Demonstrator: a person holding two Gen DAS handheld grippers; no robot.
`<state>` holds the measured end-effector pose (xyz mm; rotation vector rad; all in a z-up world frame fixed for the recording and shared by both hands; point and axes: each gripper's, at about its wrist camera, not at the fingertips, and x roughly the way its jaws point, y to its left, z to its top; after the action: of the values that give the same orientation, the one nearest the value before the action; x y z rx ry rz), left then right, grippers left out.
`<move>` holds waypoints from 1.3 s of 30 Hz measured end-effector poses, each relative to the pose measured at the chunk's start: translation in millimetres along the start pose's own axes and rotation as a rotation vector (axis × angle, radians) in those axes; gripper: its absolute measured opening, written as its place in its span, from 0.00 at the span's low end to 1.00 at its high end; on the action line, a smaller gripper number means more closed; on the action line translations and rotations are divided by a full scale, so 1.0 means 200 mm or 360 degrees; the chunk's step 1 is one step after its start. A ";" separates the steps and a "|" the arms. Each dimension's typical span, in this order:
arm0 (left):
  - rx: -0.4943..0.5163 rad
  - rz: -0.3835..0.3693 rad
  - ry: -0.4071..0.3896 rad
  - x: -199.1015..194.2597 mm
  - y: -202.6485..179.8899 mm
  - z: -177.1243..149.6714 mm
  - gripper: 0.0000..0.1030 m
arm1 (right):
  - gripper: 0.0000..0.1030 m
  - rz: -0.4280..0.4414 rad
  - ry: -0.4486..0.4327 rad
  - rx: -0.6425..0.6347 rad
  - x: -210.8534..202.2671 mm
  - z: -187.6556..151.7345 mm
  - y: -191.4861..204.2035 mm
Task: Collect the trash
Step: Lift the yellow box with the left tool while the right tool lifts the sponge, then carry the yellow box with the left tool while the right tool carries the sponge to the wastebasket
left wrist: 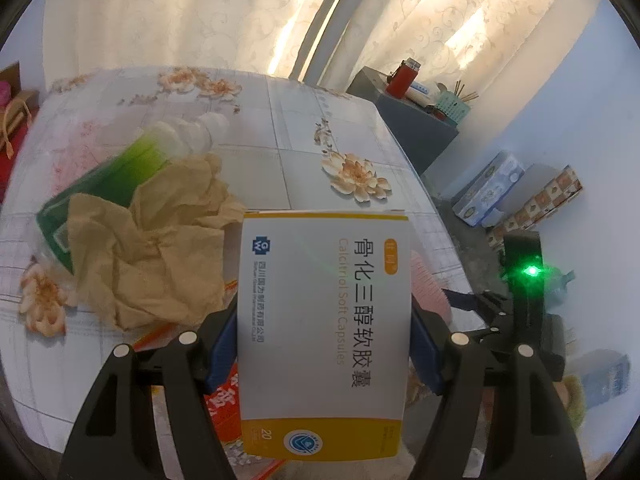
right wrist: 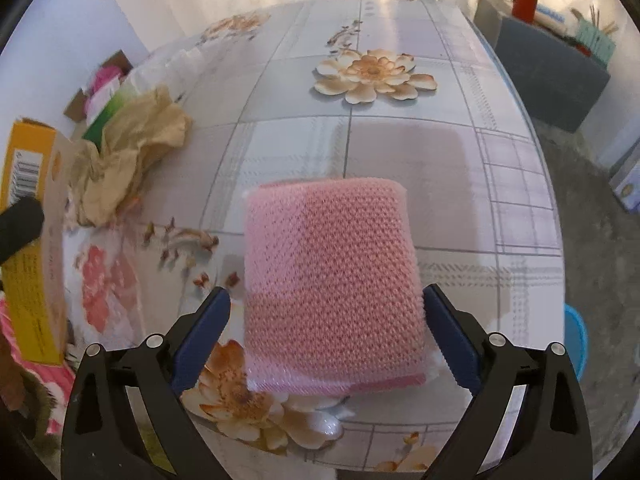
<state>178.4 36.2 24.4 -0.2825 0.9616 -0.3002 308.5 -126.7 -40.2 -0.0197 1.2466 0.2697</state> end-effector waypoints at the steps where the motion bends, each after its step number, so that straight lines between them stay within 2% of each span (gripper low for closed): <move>1: 0.0028 0.0021 -0.0015 -0.01 -0.01 -0.01 0.67 | 0.89 -0.0022 -0.0005 -0.0006 -0.01 -0.01 0.00; 6: 0.0131 0.0118 -0.0056 -0.03 -0.06 -0.03 0.68 | 0.89 -0.0086 -0.0013 0.0020 -0.01 -0.04 0.00; 7: 0.0142 0.0130 -0.0060 -0.03 -0.07 -0.03 0.68 | 0.87 -0.0092 -0.0015 0.0032 -0.02 -0.05 -0.01; 8: 0.0155 0.0139 -0.0065 -0.03 -0.07 -0.04 0.68 | 0.80 -0.0090 -0.0018 0.0048 -0.02 -0.05 -0.02; 14: 0.0217 0.0204 -0.0088 -0.03 -0.10 -0.06 0.67 | 0.76 -0.0061 -0.0053 0.0122 -0.02 -0.09 -0.05; 25: 0.0298 0.0281 -0.0144 -0.05 -0.16 -0.06 0.68 | 0.74 0.0063 -0.0167 0.0309 -0.14 -0.14 -0.12; 39: 0.0320 0.0301 -0.0177 -0.04 -0.19 -0.05 0.68 | 0.74 0.0112 -0.0246 0.0312 -0.26 -0.13 -0.10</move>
<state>160.5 2.6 38.0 -0.0232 0.8340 -0.2035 273.0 -161.2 -2.5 0.2105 1.1162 0.2048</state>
